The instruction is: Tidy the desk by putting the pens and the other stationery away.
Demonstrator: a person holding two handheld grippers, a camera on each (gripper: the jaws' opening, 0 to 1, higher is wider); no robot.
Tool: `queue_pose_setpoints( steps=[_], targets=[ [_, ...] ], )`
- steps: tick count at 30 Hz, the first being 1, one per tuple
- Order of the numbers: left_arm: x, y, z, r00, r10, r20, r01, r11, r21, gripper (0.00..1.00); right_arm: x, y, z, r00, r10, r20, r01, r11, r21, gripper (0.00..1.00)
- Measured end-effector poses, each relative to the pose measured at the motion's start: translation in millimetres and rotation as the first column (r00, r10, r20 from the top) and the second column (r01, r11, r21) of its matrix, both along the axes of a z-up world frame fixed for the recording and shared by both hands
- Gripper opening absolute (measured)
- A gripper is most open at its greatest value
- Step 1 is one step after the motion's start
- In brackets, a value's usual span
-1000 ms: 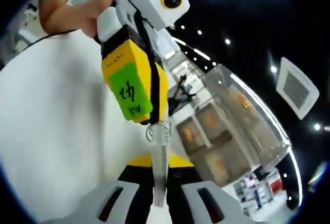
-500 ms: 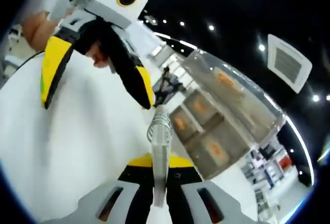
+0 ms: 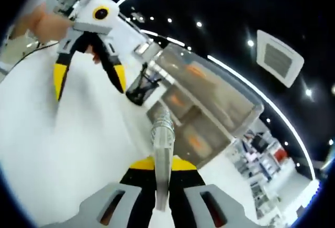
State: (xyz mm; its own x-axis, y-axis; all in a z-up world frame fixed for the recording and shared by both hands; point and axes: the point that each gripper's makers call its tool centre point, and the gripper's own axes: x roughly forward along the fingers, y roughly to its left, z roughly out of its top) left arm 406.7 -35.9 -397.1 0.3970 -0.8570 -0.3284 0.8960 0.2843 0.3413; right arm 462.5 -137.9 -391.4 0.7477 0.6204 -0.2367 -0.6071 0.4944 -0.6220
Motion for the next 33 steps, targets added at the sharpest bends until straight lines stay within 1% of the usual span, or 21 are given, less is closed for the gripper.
queue_pose_setpoints(
  steps=[1, 2, 3, 5, 7, 8, 9, 10, 11, 13, 14, 16, 18, 20, 21, 23, 26, 28, 29, 31, 33],
  targets=[
    [2.0, 1.7, 0.1, 1.0, 0.001, 0.006, -0.001, 1.0, -0.001, 0.58, 2.0, -1.5, -1.8, 1.0, -0.009, 0.001, 0.009, 1.0, -0.008, 0.05],
    [12.7, 8.9, 1.6, 0.999, 0.012, 0.043, -0.011, 1.0, -0.011, 0.56, 4.1, -2.9, -3.5, 1.0, -0.018, 0.002, 0.018, 1.0, -0.016, 0.05],
    [17.9, 12.4, 1.3, 0.998, 0.017, 0.064, -0.016, 1.0, -0.018, 0.55, 5.3, -4.0, -4.5, 1.0, -0.023, 0.0, 0.023, 1.0, -0.02, 0.05],
    [25.3, 18.7, -2.1, 0.996, 0.044, 0.078, -0.04, 0.998, -0.041, 0.56, 7.3, -6.5, -6.6, 0.999, -0.031, -0.015, 0.031, 0.999, -0.016, 0.05],
    [27.5, 21.9, -2.2, 0.994, 0.072, 0.078, -0.063, 0.991, -0.115, 0.56, 7.7, -7.0, -7.2, 0.999, -0.024, -0.034, 0.024, 1.0, 0.004, 0.05],
    [28.0, 23.3, -3.6, 0.994, 0.08, 0.071, -0.071, 0.989, -0.128, 0.59, 8.1, -7.8, -6.8, 0.999, -0.025, -0.043, 0.026, 1.0, 0.017, 0.05],
    [29.3, 26.4, -8.5, 0.994, 0.097, 0.058, -0.09, 0.989, -0.116, 0.62, 10.0, -9.0, -7.8, 0.998, -0.031, -0.051, 0.032, 0.999, 0.021, 0.05],
    [29.6, 26.9, -10.9, 0.993, 0.102, 0.064, -0.095, 0.99, -0.101, 0.65, 11.2, -10.0, -9.2, 0.998, -0.037, -0.054, 0.038, 0.999, 0.017, 0.05],
    [30.2, 28.3, -10.5, 0.99, 0.108, 0.086, -0.099, 0.99, -0.099, 0.66, 11.8, -11.0, -10.3, 0.998, -0.043, -0.055, 0.044, 0.999, 0.011, 0.05],
    [31.7, 31.0, -11.0, 0.989, 0.125, 0.084, -0.116, 0.987, -0.107, 0.65, 12.5, -12.2, -11.2, 0.997, -0.048, -0.058, 0.048, 0.999, 0.007, 0.05],
    [32.7, 32.6, -11.7, 0.989, 0.138, 0.06, -0.129, 0.984, -0.125, 0.64, 9.6, -10.6, -12.4, 0.997, -0.044, -0.064, 0.044, 0.999, 0.007, 0.05],
    [32.9, 33.4, -10.7, 0.988, 0.147, 0.042, -0.139, 0.979, -0.15, 0.64, 7.9, -9.5, -13.0, 0.997, -0.038, -0.07, 0.039, 0.999, 0.009, 0.05],
    [31.2, 32.7, -12.2, 0.989, 0.141, 0.032, -0.135, 0.98, -0.148, 0.65, 5.5, -7.7, -13.4, 0.997, -0.033, -0.069, 0.033, 0.999, 0.006, 0.05],
    [28.3, 32.0, -12.2, 0.989, 0.142, 0.042, -0.135, 0.98, -0.146, 0.65, 2.7, -5.0, -13.2, 0.998, -0.028, -0.061, 0.028, 1.0, 0.0, 0.05],
    [28.0, 31.8, -12.0, 0.989, 0.143, 0.044, -0.135, 0.98, -0.146, 0.65, 2.5, -4.7, -12.6, 0.998, -0.027, -0.05, 0.026, 1.0, -0.01, 0.05],
    [27.4, 30.3, -12.2, 0.988, 0.144, 0.052, -0.135, 0.981, -0.141, 0.66, 1.3, -4.3, -10.0, 1.0, -0.026, 0.004, 0.027, 0.997, -0.068, 0.05],
    [28.6, 29.2, -12.3, 0.987, 0.15, 0.059, -0.14, 0.98, -0.14, 0.72, -4.4, 0.6, -6.2, 0.999, -0.014, 0.044, 0.018, 0.996, -0.09, 0.05],
    [29.6, 27.7, -11.9, 0.987, 0.156, 0.045, -0.147, 0.976, -0.159, 0.74, -13.6, 7.4, -5.2, 0.997, 0.034, 0.062, -0.026, 0.992, -0.127, 0.05],
    [30.9, 27.9, -12.6, 0.986, 0.164, 0.037, -0.156, 0.974, -0.164, 0.74, -15.9, 9.4, -3.7, 0.995, 0.052, 0.089, -0.038, 0.987, -0.154, 0.05],
    [37.8, 33.3, -13.2, 0.981, 0.195, 0.01, -0.19, 0.965, -0.181, 0.73, -25.4, 17.6, 2.1, 0.973, 0.107, 0.205, -0.055, 0.968, -0.243, 0.05],
    [43.5, 39.9, -14.5, 0.975, 0.223, -0.025, -0.223, 0.956, -0.189, 0.72, -34.1, 26.0, 8.0, 0.944, 0.158, 0.289, -0.068, 0.952, -0.298, 0.05]
  ],
)
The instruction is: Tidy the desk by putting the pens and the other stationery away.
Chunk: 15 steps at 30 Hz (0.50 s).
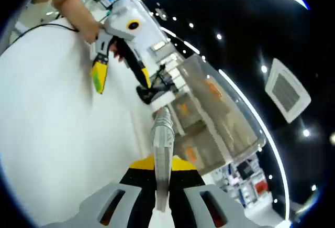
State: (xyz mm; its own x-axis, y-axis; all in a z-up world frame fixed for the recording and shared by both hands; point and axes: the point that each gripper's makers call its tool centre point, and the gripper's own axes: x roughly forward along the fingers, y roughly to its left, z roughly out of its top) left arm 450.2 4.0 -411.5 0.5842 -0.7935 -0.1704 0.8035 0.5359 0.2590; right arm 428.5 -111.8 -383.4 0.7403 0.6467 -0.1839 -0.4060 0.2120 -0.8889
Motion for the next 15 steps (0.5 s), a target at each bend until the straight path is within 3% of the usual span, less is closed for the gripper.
queue_pose_setpoints(
  steps=[2, 4, 7, 8, 11, 14, 15],
  targets=[
    [3.6, 4.7, 1.0, 0.999, 0.017, -0.038, -0.018, 0.999, -0.038, 0.72, -7.9, 6.5, 4.8, 0.988, 0.043, 0.147, -0.026, 0.993, -0.111, 0.05],
    [6.4, 8.2, 2.3, 0.997, 0.03, -0.066, -0.035, 0.997, -0.072, 0.72, -19.2, 15.4, 7.2, 0.967, 0.069, 0.245, -0.021, 0.981, -0.195, 0.05],
    [10.7, 13.1, 1.0, 0.996, 0.046, -0.081, -0.053, 0.995, -0.082, 0.69, -40.0, 31.1, 7.4, 0.941, 0.113, 0.319, -0.026, 0.964, -0.265, 0.05],
    [12.3, 15.3, -2.0, 0.995, 0.058, -0.076, -0.063, 0.996, -0.064, 0.67, -51.1, 40.2, 9.9, 0.917, 0.148, 0.371, -0.03, 0.951, -0.307, 0.05],
    [15.8, 20.7, -1.9, 0.996, 0.087, -0.014, -0.087, 0.996, -0.022, 0.6, -61.5, 44.0, 8.3, 0.878, 0.197, 0.435, -0.006, 0.915, -0.402, 0.05],
    [12.5, 17.5, 0.7, 0.997, 0.079, 0.004, -0.079, 0.997, -0.004, 0.62, -76.5, 53.6, 24.8, 0.878, 0.217, 0.428, -0.041, 0.923, -0.384, 0.05],
    [10.9, 16.4, 1.8, 0.997, 0.075, 0.011, -0.075, 0.997, -0.001, 0.63, -82.0, 58.0, 35.6, 0.887, 0.219, 0.406, -0.073, 0.936, -0.346, 0.05]
  ],
)
